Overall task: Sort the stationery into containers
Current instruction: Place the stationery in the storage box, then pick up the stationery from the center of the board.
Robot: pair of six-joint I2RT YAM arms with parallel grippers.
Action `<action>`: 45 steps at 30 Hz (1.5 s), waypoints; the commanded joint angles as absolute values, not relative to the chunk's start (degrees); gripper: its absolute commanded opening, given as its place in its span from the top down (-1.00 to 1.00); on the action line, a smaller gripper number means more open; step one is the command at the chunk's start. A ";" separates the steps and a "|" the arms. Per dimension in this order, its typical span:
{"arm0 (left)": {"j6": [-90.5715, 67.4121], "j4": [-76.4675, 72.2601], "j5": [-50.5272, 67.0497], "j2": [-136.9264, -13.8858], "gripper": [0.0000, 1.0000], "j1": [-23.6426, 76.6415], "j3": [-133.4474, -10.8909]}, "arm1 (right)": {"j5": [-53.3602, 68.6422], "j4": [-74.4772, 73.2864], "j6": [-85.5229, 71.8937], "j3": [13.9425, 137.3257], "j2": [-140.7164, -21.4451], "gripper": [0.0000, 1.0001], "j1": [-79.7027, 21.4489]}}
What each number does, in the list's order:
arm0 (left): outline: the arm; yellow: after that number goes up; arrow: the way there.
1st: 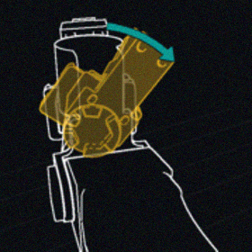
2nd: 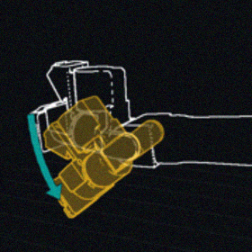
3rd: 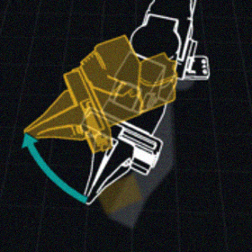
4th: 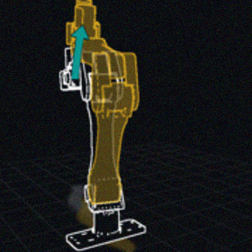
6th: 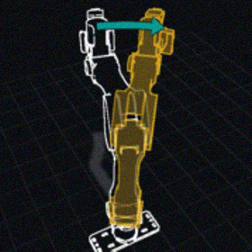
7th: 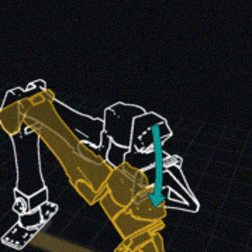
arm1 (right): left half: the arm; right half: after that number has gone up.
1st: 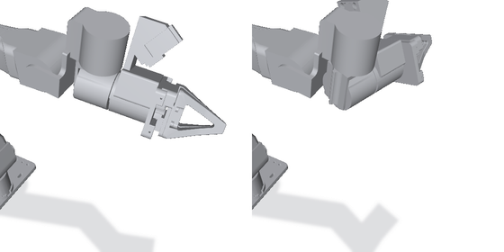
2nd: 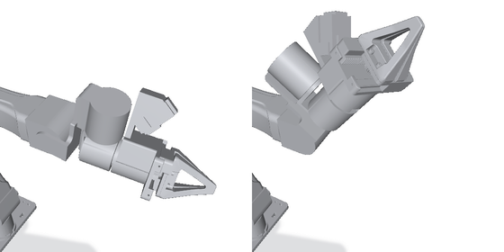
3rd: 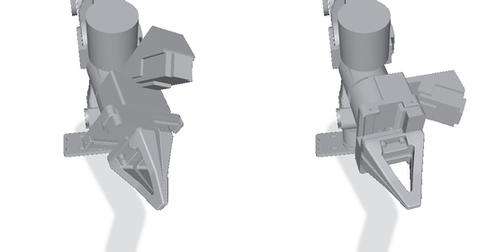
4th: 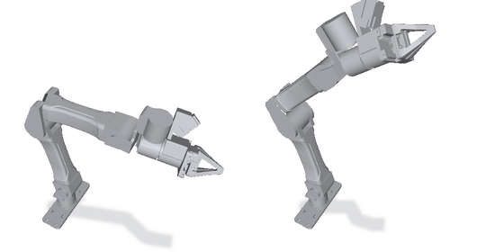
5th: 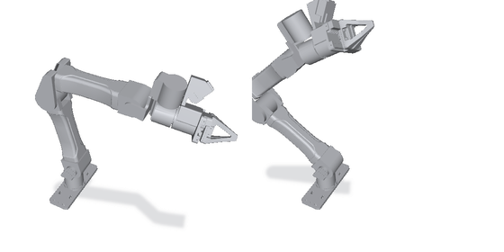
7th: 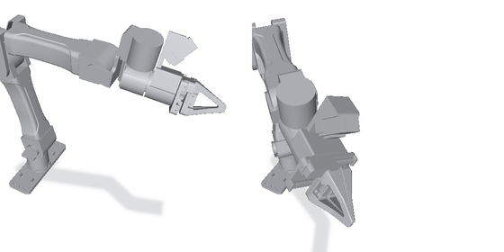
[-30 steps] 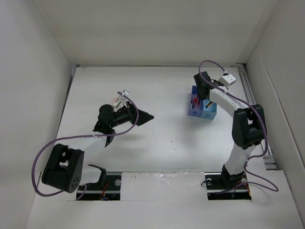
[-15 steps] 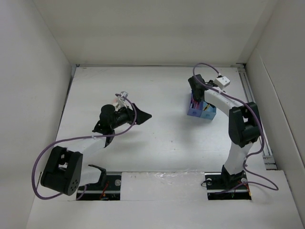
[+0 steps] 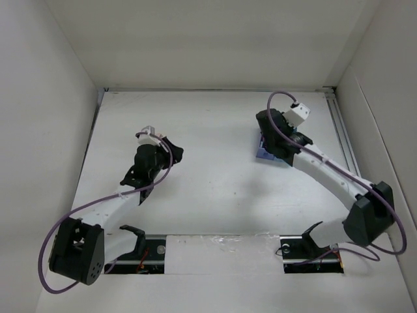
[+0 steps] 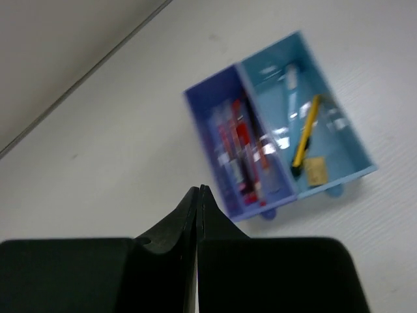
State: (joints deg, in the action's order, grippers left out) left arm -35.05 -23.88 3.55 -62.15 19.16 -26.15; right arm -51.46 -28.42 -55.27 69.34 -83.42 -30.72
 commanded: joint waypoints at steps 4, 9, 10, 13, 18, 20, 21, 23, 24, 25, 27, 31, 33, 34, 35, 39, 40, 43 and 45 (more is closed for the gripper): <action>-37.35 -15.56 -12.48 -66.52 -0.06 17.84 -32.95 | -31.99 -11.95 -46.05 62.49 -76.29 1.00 -37.42; -37.97 -12.40 -15.55 -73.45 -0.06 16.96 -37.70 | -31.20 -11.17 -45.35 61.97 -75.67 0.94 -40.25; -37.97 -11.52 -16.25 -74.69 -0.06 16.96 -39.62 | -30.07 -11.16 -45.35 61.96 -75.67 0.94 -40.25; -37.97 -9.94 -16.87 -79.08 0.02 16.96 -41.83 | -28.04 -11.16 -45.35 61.96 -76.81 0.81 -40.25; -35.25 -6.95 -19.07 -84.63 0.29 16.96 -46.05 | -26.98 -11.16 -45.35 61.96 -76.82 0.57 -40.25; -34.64 -5.28 -20.56 -87.69 0.29 17.57 -47.54 | -26.98 -11.16 -45.35 62.49 -77.34 0.48 -40.25; -34.02 -4.66 -21.18 -88.76 0.29 17.58 -49.29 | -26.98 -11.16 -45.35 62.49 -77.34 0.46 -40.78; -34.01 -2.48 -23.02 -92.00 0.29 18.89 -51.14 | -26.98 -11.16 -45.35 62.49 -77.34 0.37 -40.78; -33.40 -1.85 -25.03 -93.07 0.29 19.42 -52.81 | -26.98 -11.16 -45.35 62.49 -77.34 0.37 -40.78; -33.40 -1.85 -25.05 -93.95 0.29 19.42 -53.43 | -26.46 -11.16 -45.35 62.49 -77.34 0.34 -40.78; -33.40 -1.05 -25.66 -96.23 0.29 19.42 -53.96 | -26.46 -11.16 -45.35 62.49 -77.87 0.34 -40.78; -32.87 -1.05 -26.28 -98.78 0.29 19.42 -55.01 | -26.46 -11.16 -44.83 63.02 -78.40 0.32 -40.78; -32.87 -1.05 -26.28 -99.66 0.29 19.42 -55.02 | -26.46 -11.69 -44.82 63.02 -79.01 0.32 -40.78; -32.87 -0.45 -26.28 -99.67 0.29 19.42 -55.54 | -26.46 -11.69 -44.82 63.02 -79.01 0.32 -40.78; -32.87 -0.44 -26.28 -99.67 0.29 19.42 -55.55 | -26.46 -11.69 -44.82 63.02 -79.54 0.32 -40.78; -32.34 -0.97 -25.66 -100.28 0.32 19.42 -56.07 | -26.46 -11.69 -44.82 63.54 -80.16 0.32 -40.78; -32.34 -0.27 -25.14 -100.81 0.38 19.42 -56.07 | -26.46 -11.69 -44.82 63.54 -80.16 0.32 -40.78; -31.82 -0.26 -24.61 -100.81 0.81 19.42 -56.07 | -26.98 -11.69 -44.82 63.54 -80.16 0.29 -40.78; -31.82 -1.84 -23.30 -99.32 1.00 19.42 -54.51 | -26.98 -11.69 -44.82 63.54 -80.16 0.24 -40.78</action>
